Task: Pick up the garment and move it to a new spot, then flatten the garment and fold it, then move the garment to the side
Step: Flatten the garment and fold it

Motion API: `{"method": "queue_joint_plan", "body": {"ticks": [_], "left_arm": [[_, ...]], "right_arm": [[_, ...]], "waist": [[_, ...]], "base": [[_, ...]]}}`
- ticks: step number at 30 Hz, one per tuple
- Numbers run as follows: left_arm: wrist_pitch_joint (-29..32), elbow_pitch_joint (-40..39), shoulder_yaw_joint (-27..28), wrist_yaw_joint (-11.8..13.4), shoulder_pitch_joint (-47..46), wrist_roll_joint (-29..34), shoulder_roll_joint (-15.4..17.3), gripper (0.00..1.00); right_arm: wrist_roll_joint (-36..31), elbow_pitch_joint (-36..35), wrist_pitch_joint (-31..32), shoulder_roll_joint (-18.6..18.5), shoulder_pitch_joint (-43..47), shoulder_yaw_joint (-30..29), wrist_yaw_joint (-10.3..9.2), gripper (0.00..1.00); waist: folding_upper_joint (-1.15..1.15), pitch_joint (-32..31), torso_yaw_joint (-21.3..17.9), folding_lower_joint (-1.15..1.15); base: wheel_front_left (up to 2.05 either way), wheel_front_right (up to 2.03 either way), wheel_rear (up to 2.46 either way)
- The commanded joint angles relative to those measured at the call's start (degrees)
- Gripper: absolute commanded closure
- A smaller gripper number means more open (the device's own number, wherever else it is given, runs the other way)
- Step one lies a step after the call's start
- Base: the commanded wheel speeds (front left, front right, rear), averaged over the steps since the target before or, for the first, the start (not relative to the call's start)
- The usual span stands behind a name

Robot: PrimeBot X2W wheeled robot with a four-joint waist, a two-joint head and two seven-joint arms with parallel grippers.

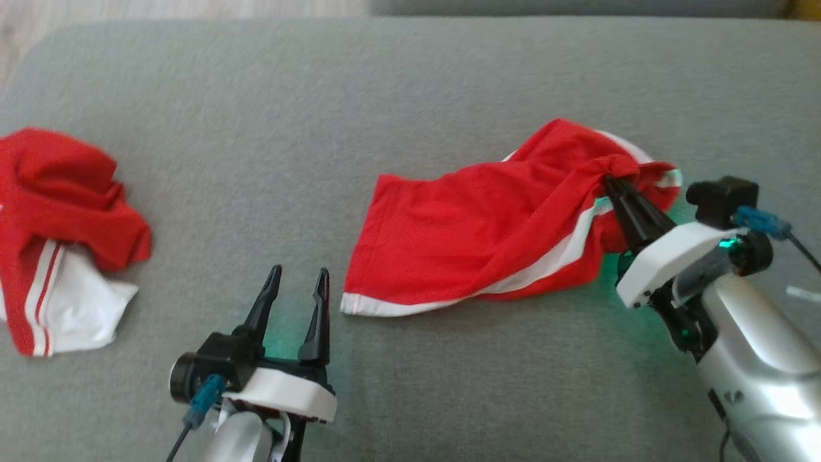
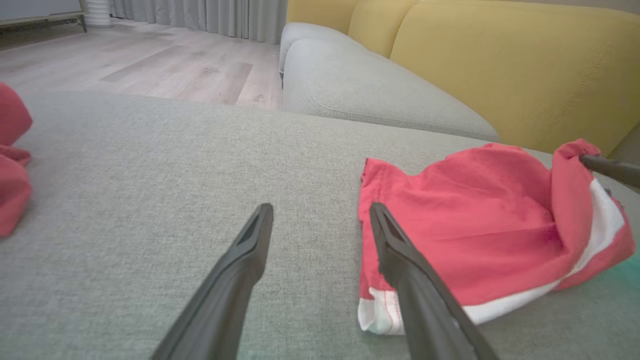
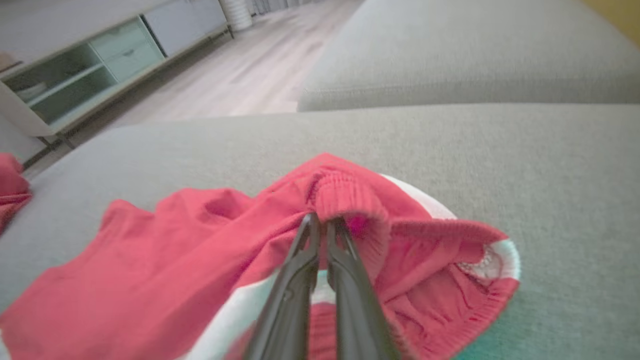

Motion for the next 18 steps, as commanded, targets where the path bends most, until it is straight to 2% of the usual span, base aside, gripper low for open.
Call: {"method": "queue_joint_plan", "body": {"ticks": [1, 2, 3, 4, 5, 13, 15, 18], "left_arm": [[-0.29, -1.69, 1.06, 0.49, -2.23, -0.61, 0.21, 0.0], [-0.29, -1.67, 1.0, 0.57, -2.46, -0.69, 0.21, 0.0], [-0.29, -1.67, 1.0, 0.57, -2.46, -0.69, 0.21, 0.0], [-0.29, -1.66, 0.96, 0.69, -2.65, -0.78, 0.21, 0.0], [-0.29, -1.68, 0.93, 0.85, -2.81, -0.86, 0.21, 0.0], [-0.29, -1.63, 3.56, 2.25, -2.34, 0.1, 0.21, 0.0], [-0.29, -1.95, 4.88, 2.72, -1.77, 0.87, 0.21, 0.0], [-0.29, -2.58, 7.06, 3.46, -0.69, 2.06, 0.21, 0.0]], "right_arm": [[-0.94, 2.33, -0.37, 0.65, -2.66, -0.43, 0.43, 0.73], [-1.68, 4.28, -0.8, 0.8, -3.64, -0.48, 0.43, 0.56], [-1.68, 4.28, -0.8, 0.8, -3.64, -0.48, 0.43, 0.56], [-2.4, 6.15, -1.55, 0.96, -4.5, -0.7, 0.43, 0.24], [-2.9, 8.07, -2.34, 1.22, -5.18, -1.19, 0.43, 0.0], [-9.14, 18.05, -10.83, 3.36, -6.31, -6.32, 0.43, 0.0], [-11.69, 17.33, -11.39, 3.96, -5.39, -8.47, 0.43, 0.0], [-16.57, 9.26, -11.47, 5.58, -1.41, -14.67, 0.43, 0.0]], "waist": [[0.0, 2.06, 1.94, -0.01], [0.0, 2.23, 2.07, -0.01], [0.0, 2.23, 2.07, -0.01], [0.0, 2.35, 2.13, -0.01], [0.0, 2.46, 2.13, -0.01], [0.0, 0.55, -0.19, -0.01], [0.0, -0.28, -0.93, -0.01], [0.0, -1.56, -2.05, -0.01]], "base": [[0.0, 0.0, 0.0], [0.0, 0.0, 0.0], [0.0, 0.0, 0.0], [0.0, 0.0, 0.0], [0.0, 0.0, 0.0], [0.0, 0.0, 0.0], [0.0, 0.0, 0.0], [0.0, 0.0, 0.0]]}}
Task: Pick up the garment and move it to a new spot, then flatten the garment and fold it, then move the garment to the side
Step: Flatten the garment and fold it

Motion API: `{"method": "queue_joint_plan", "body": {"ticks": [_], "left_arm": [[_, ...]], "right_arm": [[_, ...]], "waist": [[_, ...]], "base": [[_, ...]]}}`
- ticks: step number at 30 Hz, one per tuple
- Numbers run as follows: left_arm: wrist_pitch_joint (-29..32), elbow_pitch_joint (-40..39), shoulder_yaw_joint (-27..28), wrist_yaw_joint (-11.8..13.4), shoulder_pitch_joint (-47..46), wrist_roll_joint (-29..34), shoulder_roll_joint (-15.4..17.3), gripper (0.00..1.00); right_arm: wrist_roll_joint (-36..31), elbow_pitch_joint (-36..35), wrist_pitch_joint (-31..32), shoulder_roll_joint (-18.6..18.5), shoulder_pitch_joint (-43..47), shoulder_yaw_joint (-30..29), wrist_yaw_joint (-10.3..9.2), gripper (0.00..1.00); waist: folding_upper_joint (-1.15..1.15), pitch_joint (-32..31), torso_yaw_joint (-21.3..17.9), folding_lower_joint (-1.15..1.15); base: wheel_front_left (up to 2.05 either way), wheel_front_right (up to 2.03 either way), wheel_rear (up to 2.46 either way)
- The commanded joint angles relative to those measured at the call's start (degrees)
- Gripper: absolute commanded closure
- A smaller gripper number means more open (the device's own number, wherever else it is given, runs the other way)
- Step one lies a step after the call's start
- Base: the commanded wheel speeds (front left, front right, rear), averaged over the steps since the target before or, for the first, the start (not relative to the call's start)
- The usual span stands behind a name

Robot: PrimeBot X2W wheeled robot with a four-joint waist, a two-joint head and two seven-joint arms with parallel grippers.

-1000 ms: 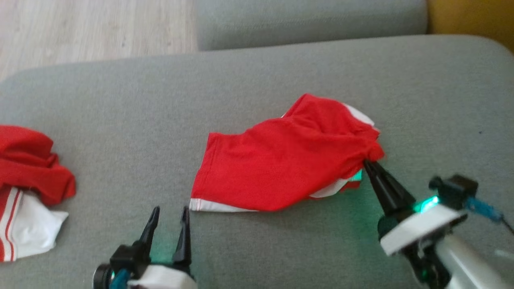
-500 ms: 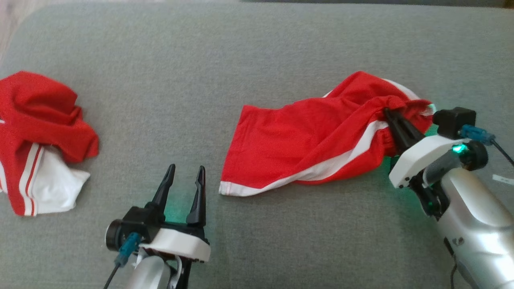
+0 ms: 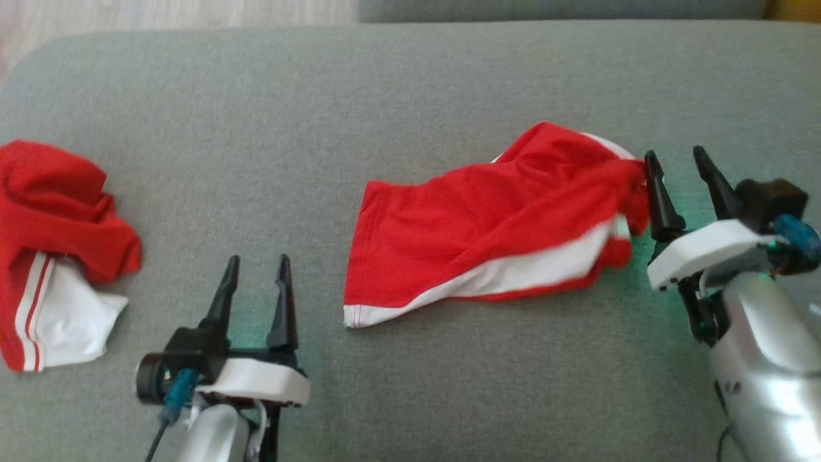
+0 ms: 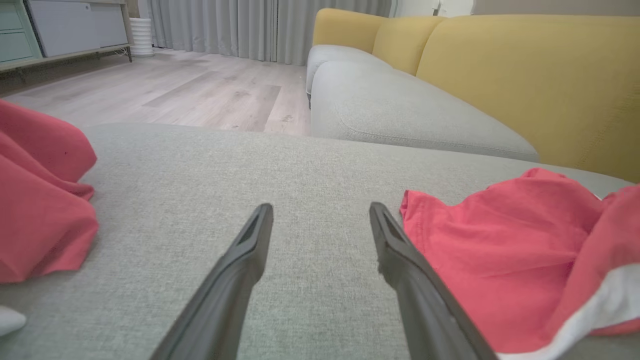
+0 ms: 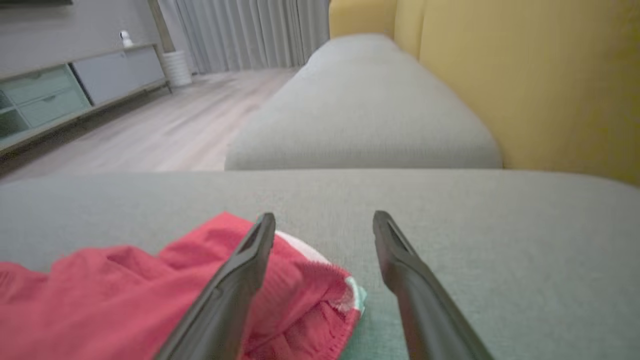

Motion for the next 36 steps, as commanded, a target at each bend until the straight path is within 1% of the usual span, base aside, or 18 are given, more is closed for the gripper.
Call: {"method": "queue_joint_plan", "body": {"ticks": [1, 3, 5, 9, 16, 24, 27, 28, 29, 32, 36], "left_arm": [[-0.29, -2.0, 2.7, 0.57, 0.25, 0.61, 0.24, 0.0], [-0.29, -2.12, 3.92, 0.75, 1.12, 1.27, 0.24, 0.0], [-0.29, -2.44, 4.82, 0.83, 2.01, 2.42, 0.24, 0.0], [-0.29, -3.21, 6.2, 0.8, 4.58, 4.09, 0.24, 0.0], [-0.29, -4.52, 5.66, 0.65, 9.66, 5.77, 0.24, 0.0], [-0.29, -5.41, 4.48, 0.89, 10.64, 6.36, 0.24, 0.0], [-0.29, -5.07, 3.37, -0.31, 10.17, 5.22, 0.24, 0.0], [-0.29, -5.07, 3.37, -0.31, 10.17, 5.22, 0.24, 0.0], [-0.29, -4.53, 2.79, -0.99, 9.8, 4.59, 0.24, 0.0], [-0.29, -2.13, 0.37, -3.22, 7.59, 2.2, 0.24, 0.0], [-0.29, 1.73, -3.35, -4.84, 3.46, -1.01, 0.24, 0.0]], "right_arm": [[-1.68, -3.33, -0.76, 1.48, 2.84, -0.84, 0.43, 0.0], [-4.44, -7.52, -0.77, 3.61, 6.91, -4.15, 0.43, 0.0], [-6.89, -10.89, -0.77, 5.5, 10.48, -5.86, 0.43, 0.0], [-10.06, -15.01, -0.78, 7.88, 15.98, -6.95, 0.43, 0.0], [-11.6, -15.28, -0.78, 9.66, 21.91, -7.19, 0.43, 0.0], [-11.18, -15.69, -0.78, 10.06, 22.29, -6.93, 0.43, 0.0], [-10.68, -16.08, -0.78, 10.08, 21.89, -6.38, 0.43, 0.0], [-10.68, -16.08, -0.78, 10.08, 21.89, -6.38, 0.43, 0.0], [-10.43, -16.31, -0.78, 10.08, 21.71, -6.15, 0.43, 0.0], [-9.81, -16.85, -0.78, 10.09, 21.03, -5.42, 0.43, 0.0], [-9.58, -17.28, -0.78, 10.09, 19.88, -4.43, 0.43, 0.0]], "waist": [[0.0, -1.22, -0.99, 0.0], [0.0, -2.29, -1.39, 0.0], [0.0, -3.4, -1.7, 0.0], [0.0, -5.8, -2.23, 0.0], [0.0, -9.03, -2.74, 0.0], [0.0, -9.5, -2.89, 0.0], [0.0, -9.03, -2.9, 0.0], [0.0, -9.03, -2.9, 0.0], [0.0, -8.67, -2.87, 0.0], [0.0, -7.2, -2.92, 0.0], [0.0, -4.81, -3.46, 0.0]], "base": [[0.0, 0.0, 0.0], [0.0, 0.0, 0.0], [0.0, 0.0, 0.0], [0.0, 0.0, 0.0], [0.0, 0.0, 0.0], [0.0, 0.0, 0.0], [0.0, 0.0, 0.0], [0.0, 0.0, 0.0], [0.0, 0.0, 0.0], [0.0, 0.0, 0.0], [0.0, 0.0, 0.0]]}}
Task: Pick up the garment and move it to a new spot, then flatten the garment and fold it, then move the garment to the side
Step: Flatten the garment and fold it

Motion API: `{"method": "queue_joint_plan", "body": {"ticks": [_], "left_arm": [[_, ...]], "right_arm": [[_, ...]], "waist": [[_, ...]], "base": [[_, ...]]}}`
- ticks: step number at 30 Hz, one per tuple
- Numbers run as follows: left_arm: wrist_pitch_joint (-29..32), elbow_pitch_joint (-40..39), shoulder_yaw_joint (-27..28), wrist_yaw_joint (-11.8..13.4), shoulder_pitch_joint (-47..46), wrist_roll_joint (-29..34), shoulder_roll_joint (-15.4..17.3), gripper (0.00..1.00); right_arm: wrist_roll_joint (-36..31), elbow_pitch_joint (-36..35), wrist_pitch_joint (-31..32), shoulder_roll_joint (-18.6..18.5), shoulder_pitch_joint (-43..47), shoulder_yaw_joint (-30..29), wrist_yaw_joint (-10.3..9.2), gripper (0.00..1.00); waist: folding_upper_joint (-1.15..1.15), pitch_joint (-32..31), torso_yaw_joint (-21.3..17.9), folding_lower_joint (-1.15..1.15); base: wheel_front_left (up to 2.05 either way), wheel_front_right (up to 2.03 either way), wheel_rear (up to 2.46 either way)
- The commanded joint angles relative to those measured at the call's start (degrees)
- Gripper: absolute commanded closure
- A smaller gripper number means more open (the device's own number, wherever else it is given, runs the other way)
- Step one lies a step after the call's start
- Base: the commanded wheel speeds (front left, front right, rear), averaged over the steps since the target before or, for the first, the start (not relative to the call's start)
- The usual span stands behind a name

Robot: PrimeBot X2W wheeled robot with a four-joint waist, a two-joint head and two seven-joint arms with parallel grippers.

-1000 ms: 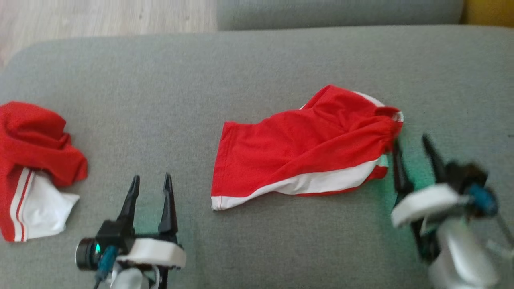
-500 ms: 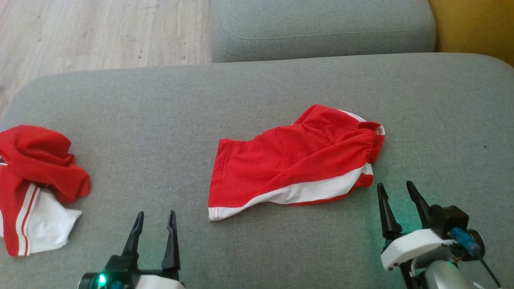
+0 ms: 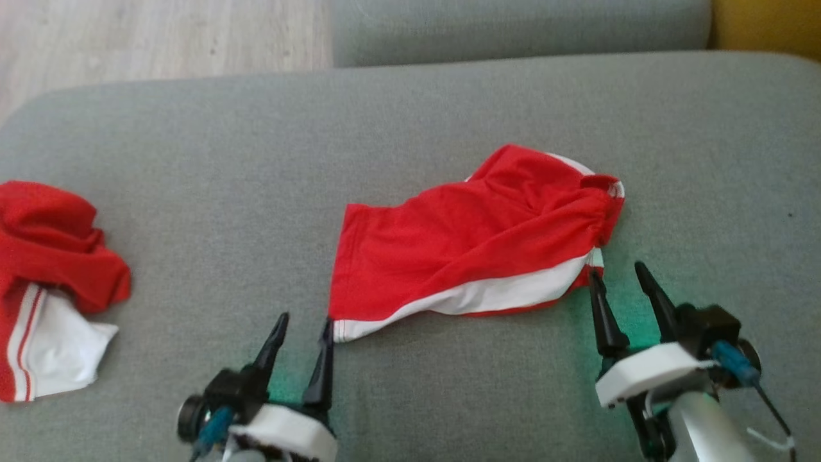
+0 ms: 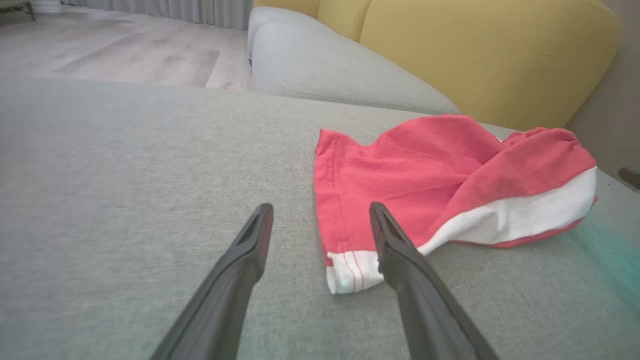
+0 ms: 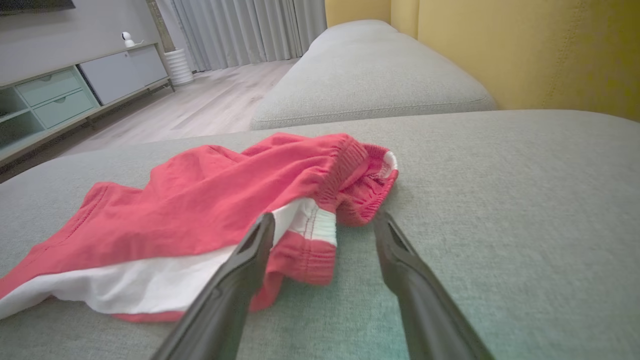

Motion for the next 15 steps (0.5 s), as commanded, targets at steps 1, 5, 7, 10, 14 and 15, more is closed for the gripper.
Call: {"method": "queue_joint_plan", "body": {"ticks": [1, 5, 7, 10, 14, 15], "left_arm": [[-0.31, 0.13, 0.69, -0.27, -3.33, -0.79, 0.1, 0.0], [-0.31, 6.68, -1.85, -0.44, -6.44, -3.41, 0.1, 0.0], [-0.31, 9.36, -3.32, -0.7, -7.54, -5.11, 0.1, 0.0], [-0.31, 13.19, -4.98, -0.96, -9.22, -6.78, 0.1, 0.0], [-0.31, 17.16, -6.7, -1.16, -11.24, -8.33, 0.1, 0.05], [-0.31, 17.82, -7.3, -1.23, -11.62, -8.59, 0.1, 0.5]], "right_arm": [[0.21, -1.96, -0.77, 0.01, -2.65, 1.57, 0.43, 0.0], [0.29, -2.09, -0.77, 0.01, -3.98, 1.85, 0.43, 0.0], [0.51, -2.24, -0.77, 0.01, -4.41, 1.63, 0.43, 0.0], [0.52, -2.47, -0.77, 0.01, -4.69, 1.3, 0.43, 0.0], [0.51, -2.69, -0.77, 0.01, -4.74, 1.09, 0.43, 0.0], [0.54, -2.7, -0.77, 0.01, -4.79, 1.08, 0.43, 0.0]], "waist": [[0.0, 1.28, -0.57, 0.0], [0.0, 2.97, -1.74, 0.0], [0.0, 3.5, -2.2, 0.0], [0.0, 4.06, -2.55, 0.0], [0.0, 4.62, -2.78, 0.0], [0.0, 4.73, -2.76, 0.0]], "base": [[0.0, 0.0, 0.0], [0.0, 0.0, 0.0], [0.0, 0.0, 0.0], [0.0, 0.0, 0.0], [0.0, 0.0, 0.0], [0.0, 0.0, 0.0]]}}
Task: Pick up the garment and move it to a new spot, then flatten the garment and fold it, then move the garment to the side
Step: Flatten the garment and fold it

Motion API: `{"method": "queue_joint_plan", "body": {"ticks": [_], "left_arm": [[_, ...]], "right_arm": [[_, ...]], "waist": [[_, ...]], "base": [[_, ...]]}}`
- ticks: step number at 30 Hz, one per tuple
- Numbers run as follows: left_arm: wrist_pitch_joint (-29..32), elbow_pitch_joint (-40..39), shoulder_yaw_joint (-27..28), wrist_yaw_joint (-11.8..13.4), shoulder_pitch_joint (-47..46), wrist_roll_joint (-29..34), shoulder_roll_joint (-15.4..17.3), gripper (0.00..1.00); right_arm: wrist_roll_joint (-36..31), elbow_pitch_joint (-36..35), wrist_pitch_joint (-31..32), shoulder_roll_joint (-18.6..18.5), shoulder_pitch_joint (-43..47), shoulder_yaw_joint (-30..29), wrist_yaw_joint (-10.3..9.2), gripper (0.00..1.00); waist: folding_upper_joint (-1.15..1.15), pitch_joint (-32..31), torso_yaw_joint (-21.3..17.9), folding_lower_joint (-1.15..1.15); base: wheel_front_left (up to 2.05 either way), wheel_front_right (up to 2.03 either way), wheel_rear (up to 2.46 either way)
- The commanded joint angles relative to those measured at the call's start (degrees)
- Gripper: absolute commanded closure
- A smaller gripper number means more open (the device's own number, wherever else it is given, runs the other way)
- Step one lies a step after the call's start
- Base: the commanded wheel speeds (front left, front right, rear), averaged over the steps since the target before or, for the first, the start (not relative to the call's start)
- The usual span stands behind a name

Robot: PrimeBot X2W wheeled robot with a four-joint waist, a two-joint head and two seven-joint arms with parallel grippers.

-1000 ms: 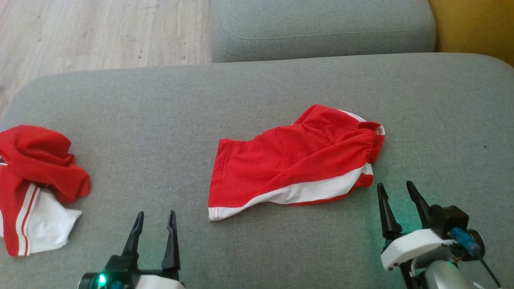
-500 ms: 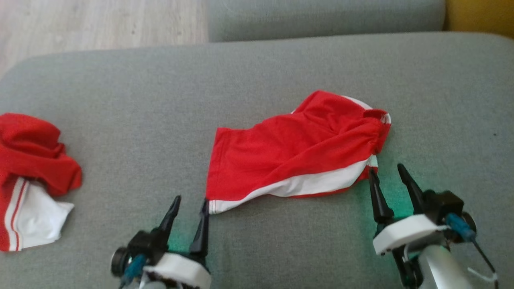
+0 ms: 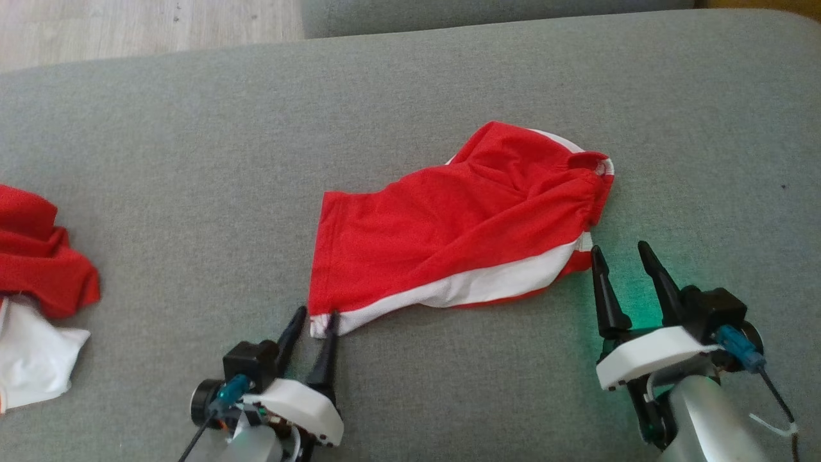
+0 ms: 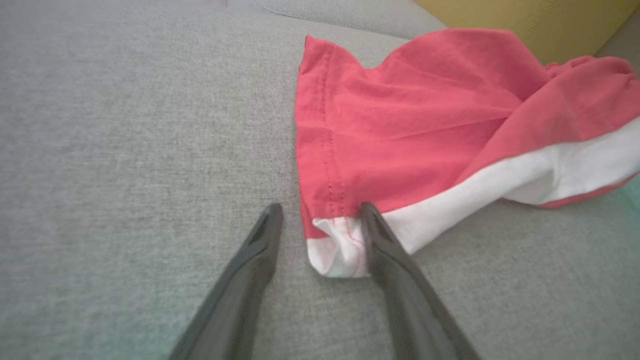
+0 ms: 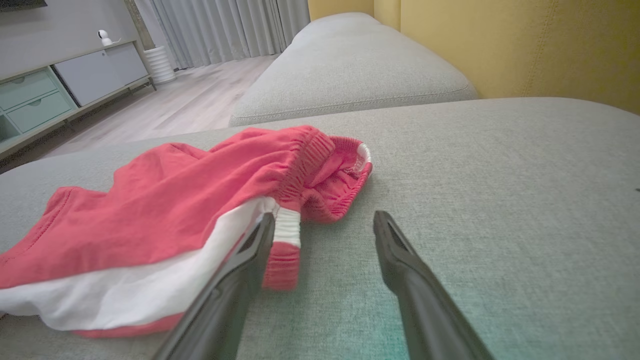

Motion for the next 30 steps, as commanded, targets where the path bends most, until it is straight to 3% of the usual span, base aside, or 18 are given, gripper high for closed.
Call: {"method": "queue_joint_plan", "body": {"ticks": [1, 2, 6, 12, 19, 26, 30], "left_arm": [[0.39, 0.9, 0.23, -0.32, -0.62, -0.74, 0.21, 0.79], [0.39, 1.33, -0.5, -0.4, -0.88, -1.23, 0.21, 1.0], [0.39, 1.89, -2.41, -0.61, -1.94, -3.17, 0.21, 1.0], [0.39, -2.21, 1.13, 0.99, -2.32, -1.56, 0.21, 1.0], [0.39, -3.88, 2.6, 0.94, -1.78, -0.13, 0.21, 1.0], [0.39, -4.26, 3.47, 0.8, -1.45, 0.59, 0.21, 1.0], [0.39, -4.43, 4.08, 0.71, -1.07, 1.09, 0.21, 1.0]], "right_arm": [[0.21, -1.81, -0.77, 0.0, -2.2, 1.25, 0.43, 0.0], [0.37, -1.74, -0.77, 0.0, -2.25, 1.42, 0.43, 0.0], [1.15, -1.14, -0.78, 0.0, -2.75, 2.39, 0.43, 0.0], [2.87, 2.75, -0.78, -0.19, -4.83, 4.39, 0.43, 0.0], [5.96, 9.08, -0.78, -1.46, -7.95, 7.52, 0.43, 0.0], [9.34, 10.0, -0.78, -2.08, -8.84, 10.7, 0.43, 0.0], [11.08, 9.47, -0.78, -2.72, -8.62, 12.13, 0.43, 0.45]], "waist": [[0.0, 0.12, 0.06, 0.0], [0.0, 0.2, 0.11, 0.0], [0.0, 0.56, 0.45, 0.0], [0.0, 1.04, 1.2, 0.0], [0.0, 1.17, 1.79, 0.0], [0.0, 1.1, 1.94, 0.0], [0.0, 0.85, 1.86, 0.0]], "base": [[0.0, 0.0, 0.0], [0.0, 0.0, 0.0], [0.0, 0.0, 0.0], [0.0, 0.0, 0.0], [0.0, 0.0, 0.0], [0.0, 0.0, 0.0], [0.0, 0.0, 0.0]]}}
